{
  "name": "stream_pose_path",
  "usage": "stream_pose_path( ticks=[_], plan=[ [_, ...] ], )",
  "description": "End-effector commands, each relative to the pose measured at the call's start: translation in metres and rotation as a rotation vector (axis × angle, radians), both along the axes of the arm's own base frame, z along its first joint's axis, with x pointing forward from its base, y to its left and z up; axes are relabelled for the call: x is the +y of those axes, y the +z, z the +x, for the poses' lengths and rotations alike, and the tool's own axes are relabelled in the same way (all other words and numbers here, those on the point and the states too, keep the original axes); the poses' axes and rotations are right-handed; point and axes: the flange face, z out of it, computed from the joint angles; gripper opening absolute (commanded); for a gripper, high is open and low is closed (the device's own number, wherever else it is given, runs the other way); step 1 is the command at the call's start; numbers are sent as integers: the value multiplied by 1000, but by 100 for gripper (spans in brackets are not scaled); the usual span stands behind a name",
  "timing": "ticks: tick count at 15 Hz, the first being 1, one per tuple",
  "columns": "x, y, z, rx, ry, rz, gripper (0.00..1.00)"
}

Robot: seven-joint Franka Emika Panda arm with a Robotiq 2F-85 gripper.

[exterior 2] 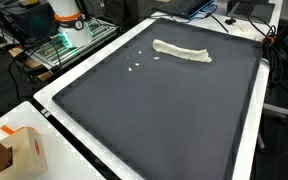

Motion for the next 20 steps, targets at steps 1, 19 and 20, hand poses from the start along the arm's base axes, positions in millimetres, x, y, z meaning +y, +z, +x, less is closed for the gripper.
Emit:
stream_pose_path(
  ticks=[1, 19, 20],
  plan=[
    [0, 0, 0, 1, 0, 0, 50],
    [-20, 9, 9, -76, 25, 74, 25],
    [-27, 12, 15, -116, 30, 103, 25]
  ],
)
